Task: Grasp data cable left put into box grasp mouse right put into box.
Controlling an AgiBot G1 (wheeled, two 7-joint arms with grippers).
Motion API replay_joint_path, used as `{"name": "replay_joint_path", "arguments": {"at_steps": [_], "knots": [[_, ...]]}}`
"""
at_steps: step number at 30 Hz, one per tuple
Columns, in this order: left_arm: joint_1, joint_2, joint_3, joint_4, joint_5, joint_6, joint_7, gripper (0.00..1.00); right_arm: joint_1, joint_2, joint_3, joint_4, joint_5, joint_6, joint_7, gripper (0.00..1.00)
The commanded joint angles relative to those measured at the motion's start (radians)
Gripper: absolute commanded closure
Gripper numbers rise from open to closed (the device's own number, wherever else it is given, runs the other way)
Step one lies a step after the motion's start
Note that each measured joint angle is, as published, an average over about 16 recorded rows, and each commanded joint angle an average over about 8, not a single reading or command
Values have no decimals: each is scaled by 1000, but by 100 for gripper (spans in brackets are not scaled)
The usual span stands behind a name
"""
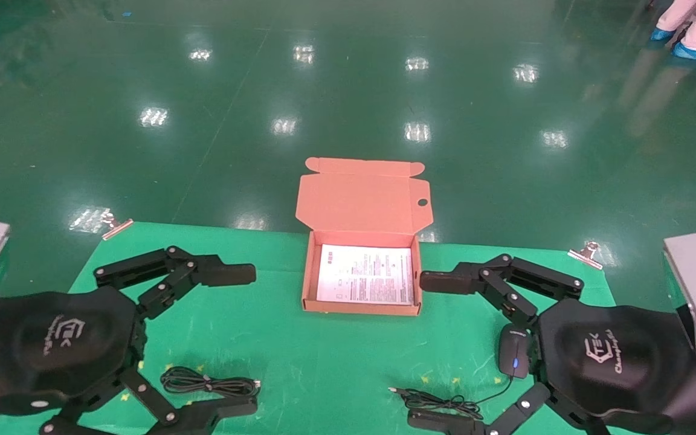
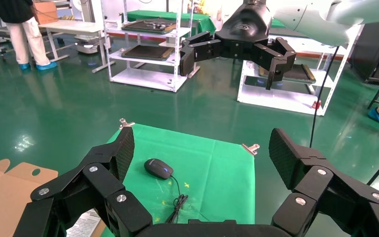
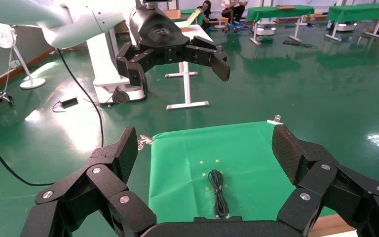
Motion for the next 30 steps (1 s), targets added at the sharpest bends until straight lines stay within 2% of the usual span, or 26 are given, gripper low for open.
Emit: {"name": "replay_joint_path", "arguments": {"at_steps": [1,21,25,30], "knots": [[0,0,0,0,0,0,0,0,0,0,0,0,0,0,0,0],[-8,-3,9,1,24,3,2,0,4,4,-2,1,-11,-2,-5,0],[-35,-7,34,-6,88,8,2,0,25,15,-16,12,-60,-10,-13,0],[-94,0,82,-18,206,18,-5,0,99,28,-62,42,-199,-34,-35,0]]}}
